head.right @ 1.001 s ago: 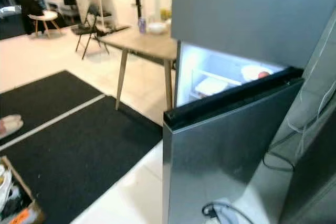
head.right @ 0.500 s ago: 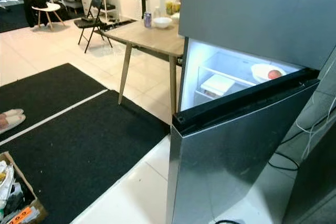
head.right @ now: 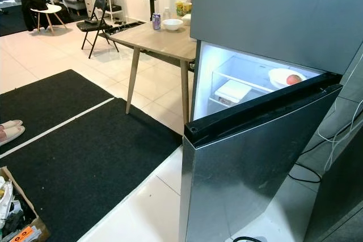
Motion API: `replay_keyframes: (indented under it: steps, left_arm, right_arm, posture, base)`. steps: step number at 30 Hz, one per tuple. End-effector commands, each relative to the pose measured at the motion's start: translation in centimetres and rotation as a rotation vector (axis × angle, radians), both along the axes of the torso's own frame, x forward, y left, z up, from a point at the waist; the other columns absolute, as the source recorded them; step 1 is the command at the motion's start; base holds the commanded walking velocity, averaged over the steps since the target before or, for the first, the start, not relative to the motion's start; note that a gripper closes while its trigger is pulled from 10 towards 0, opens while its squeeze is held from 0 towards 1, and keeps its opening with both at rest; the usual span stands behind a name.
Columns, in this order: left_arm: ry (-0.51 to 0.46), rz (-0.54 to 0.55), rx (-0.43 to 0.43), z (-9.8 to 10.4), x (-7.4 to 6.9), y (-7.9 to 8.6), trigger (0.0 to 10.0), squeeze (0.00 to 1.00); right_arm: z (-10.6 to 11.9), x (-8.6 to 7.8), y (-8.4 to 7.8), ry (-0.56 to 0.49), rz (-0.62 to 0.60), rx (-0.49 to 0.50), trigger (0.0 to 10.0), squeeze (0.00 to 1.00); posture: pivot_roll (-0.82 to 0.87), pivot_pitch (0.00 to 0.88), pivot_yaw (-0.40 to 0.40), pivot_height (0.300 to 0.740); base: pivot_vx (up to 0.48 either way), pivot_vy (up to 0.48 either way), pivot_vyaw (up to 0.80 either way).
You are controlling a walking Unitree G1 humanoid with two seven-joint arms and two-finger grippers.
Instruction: Restocking fridge
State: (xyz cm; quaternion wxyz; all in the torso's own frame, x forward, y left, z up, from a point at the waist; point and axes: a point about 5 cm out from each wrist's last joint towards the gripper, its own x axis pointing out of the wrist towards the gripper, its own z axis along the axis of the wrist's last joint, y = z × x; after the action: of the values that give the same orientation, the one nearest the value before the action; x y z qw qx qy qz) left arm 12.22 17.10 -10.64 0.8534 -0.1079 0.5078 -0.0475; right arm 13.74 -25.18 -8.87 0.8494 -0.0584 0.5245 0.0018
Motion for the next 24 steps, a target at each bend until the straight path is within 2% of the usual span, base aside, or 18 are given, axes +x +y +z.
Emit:
replay_keyframes:
  steps: [1,4,7,9,13,24]
  left_arm:
    - [0.02,-0.015,-0.007,-0.2,-0.5,-0.2,10.0,0.0]
    - [0.021,-0.016,-0.007,-0.2,-0.5,-0.2,10.0,0.0]
    - [0.02,-0.015,-0.01,-0.2,-0.5,-0.3,10.0,0.0]
    - [0.02,-0.015,-0.01,-0.2,-0.5,-0.3,10.0,0.0]
    - [0.021,-0.013,-0.012,-0.2,-0.6,-0.3,10.0,0.0]
    - [0.019,-0.013,-0.016,-0.2,-0.6,-0.4,10.0,0.0]
  right_arm:
    - [-0.3,-0.7,0.0,0.048,0.016,-0.026,10.0,0.0]
    - [-0.5,-1.7,-0.6,0.112,0.024,-0.082,10.0,0.0]
    - [-0.6,-2.3,-1.3,0.112,-0.265,-0.003,10.0,0.0]
    - [-0.6,-2.4,-1.3,0.11,-0.305,0.01,10.0,0.0]
    - [-0.2,-1.8,-2.1,0.038,-0.605,0.112,10.0,0.0]
    - [0.2,-1.2,-2.6,0.016,-0.697,0.122,10.0,0.0]
  posture:
    - [-0.1,0.0,0.002,0.74]
    - [-0.1,0.0,0.002,0.74]
    - [-0.1,0.0,0.002,0.74]
    - [-0.1,0.0,0.002,0.74]
    - [-0.1,0.0,0.002,0.74]
    - [-0.1,0.0,0.002,0.74]
  base:
    - [0.277,0.0,0.0]
    - [0.281,0.0,0.0]
    - [0.277,0.0,0.0]
    - [0.279,0.0,0.0]
    - [0.282,0.0,0.0]
    - [0.28,0.0,0.0]
